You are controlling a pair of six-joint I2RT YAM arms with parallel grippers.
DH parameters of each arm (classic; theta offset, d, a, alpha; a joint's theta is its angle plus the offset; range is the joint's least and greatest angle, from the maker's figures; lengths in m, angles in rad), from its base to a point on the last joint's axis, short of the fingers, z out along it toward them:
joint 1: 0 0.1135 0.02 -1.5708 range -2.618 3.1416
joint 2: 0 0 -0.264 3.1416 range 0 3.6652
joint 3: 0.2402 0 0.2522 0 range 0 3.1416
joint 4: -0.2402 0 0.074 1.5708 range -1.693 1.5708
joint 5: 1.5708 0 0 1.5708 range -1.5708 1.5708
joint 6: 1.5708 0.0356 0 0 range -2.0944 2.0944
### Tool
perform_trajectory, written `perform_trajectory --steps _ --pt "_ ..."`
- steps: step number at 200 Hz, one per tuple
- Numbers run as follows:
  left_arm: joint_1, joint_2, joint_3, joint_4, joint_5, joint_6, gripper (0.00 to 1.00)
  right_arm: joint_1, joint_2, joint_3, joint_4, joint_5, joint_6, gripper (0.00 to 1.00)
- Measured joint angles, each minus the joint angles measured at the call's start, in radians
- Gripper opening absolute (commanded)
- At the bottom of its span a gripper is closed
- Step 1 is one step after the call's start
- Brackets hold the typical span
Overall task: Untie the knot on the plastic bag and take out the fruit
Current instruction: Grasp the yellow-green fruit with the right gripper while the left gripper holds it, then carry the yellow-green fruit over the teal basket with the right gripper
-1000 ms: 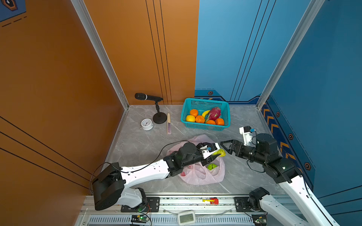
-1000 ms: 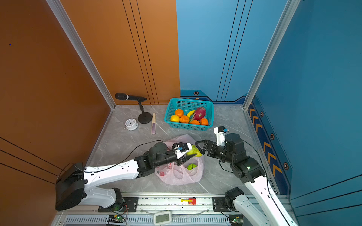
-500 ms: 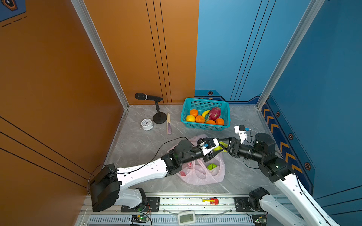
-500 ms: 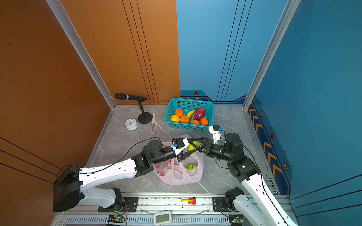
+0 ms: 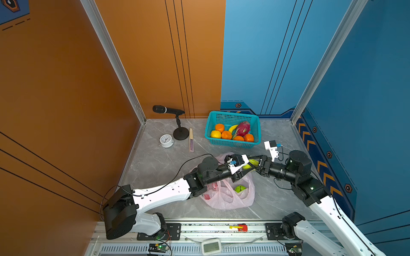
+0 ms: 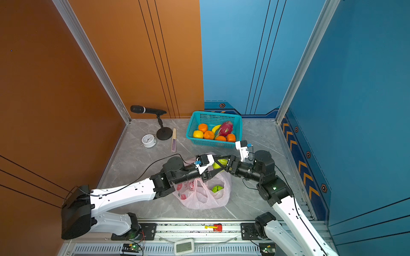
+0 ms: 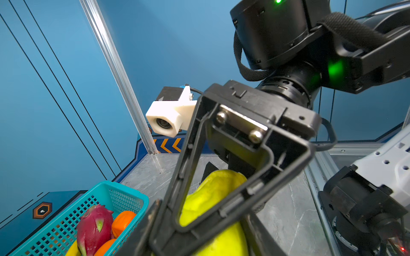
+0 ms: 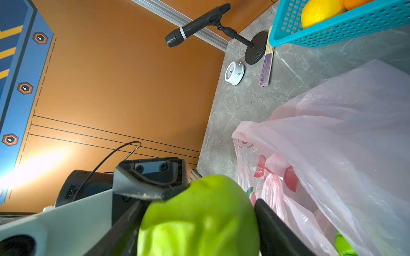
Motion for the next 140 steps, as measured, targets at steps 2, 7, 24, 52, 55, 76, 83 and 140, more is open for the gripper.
perform_trajectory --steps 2,7,24,52,55,76,83,140 --pt "0.000 0.000 0.000 0.000 0.000 0.000 0.36 0.000 0.000 0.000 0.001 0.000 -0.002 0.65" --pt "0.000 0.001 0.001 0.000 -0.001 -0.002 0.38 0.000 0.000 0.000 0.002 0.000 0.002 0.63" --pt "0.000 0.003 0.003 0.001 -0.008 -0.008 0.44 0.000 0.000 0.000 0.007 0.003 0.007 0.58" --pt "0.000 0.003 0.004 0.000 -0.027 -0.021 0.58 0.000 0.000 0.000 0.008 0.013 0.005 0.54" --pt "-0.001 0.003 0.004 0.000 -0.030 -0.021 0.60 -0.001 0.000 0.000 0.008 0.015 0.004 0.54" --pt "-0.001 0.002 0.004 -0.001 -0.064 -0.031 0.71 -0.007 0.000 0.001 0.008 0.035 -0.002 0.53" --pt "-0.001 -0.001 0.004 -0.004 -0.077 -0.035 0.73 -0.011 0.002 0.002 0.008 0.043 -0.008 0.53" --pt "0.012 -0.117 -0.040 -0.031 -0.197 -0.060 0.81 -0.050 0.097 0.110 0.009 0.076 -0.078 0.53"
